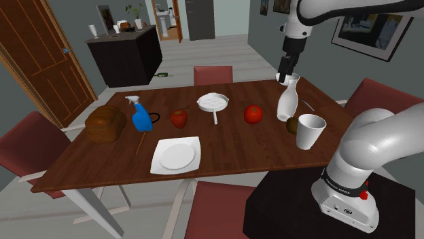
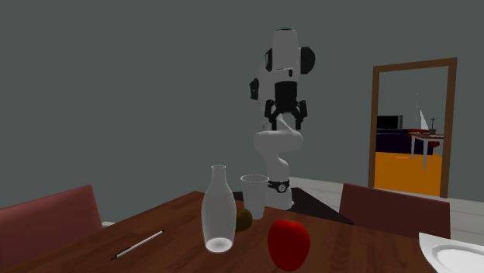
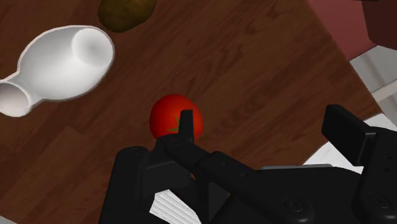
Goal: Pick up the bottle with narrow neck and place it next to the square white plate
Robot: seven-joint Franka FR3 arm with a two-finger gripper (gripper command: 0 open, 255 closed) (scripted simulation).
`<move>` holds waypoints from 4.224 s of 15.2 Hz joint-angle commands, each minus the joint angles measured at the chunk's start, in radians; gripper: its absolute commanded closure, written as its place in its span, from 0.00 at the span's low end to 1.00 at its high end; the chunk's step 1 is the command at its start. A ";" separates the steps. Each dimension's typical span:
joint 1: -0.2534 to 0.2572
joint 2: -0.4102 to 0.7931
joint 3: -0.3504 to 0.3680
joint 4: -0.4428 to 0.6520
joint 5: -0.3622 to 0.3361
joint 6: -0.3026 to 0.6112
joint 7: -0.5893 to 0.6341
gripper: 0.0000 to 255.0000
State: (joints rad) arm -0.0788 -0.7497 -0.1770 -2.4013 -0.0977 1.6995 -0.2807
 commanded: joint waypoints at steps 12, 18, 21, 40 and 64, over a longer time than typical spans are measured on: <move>-0.056 0.224 -0.301 0.037 -0.087 0.249 -0.286 0.00; -0.039 0.402 -0.454 0.121 -0.035 0.359 -0.447 0.00; -0.032 0.448 -0.487 0.134 -0.011 0.392 -0.486 0.00; -0.022 0.494 -0.507 0.081 0.013 0.485 -0.505 1.00; -0.028 0.417 -0.454 0.276 -0.016 0.222 -0.460 1.00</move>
State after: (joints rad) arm -0.1065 -0.3315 -0.6328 -2.1409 -0.1141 1.9385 -0.7413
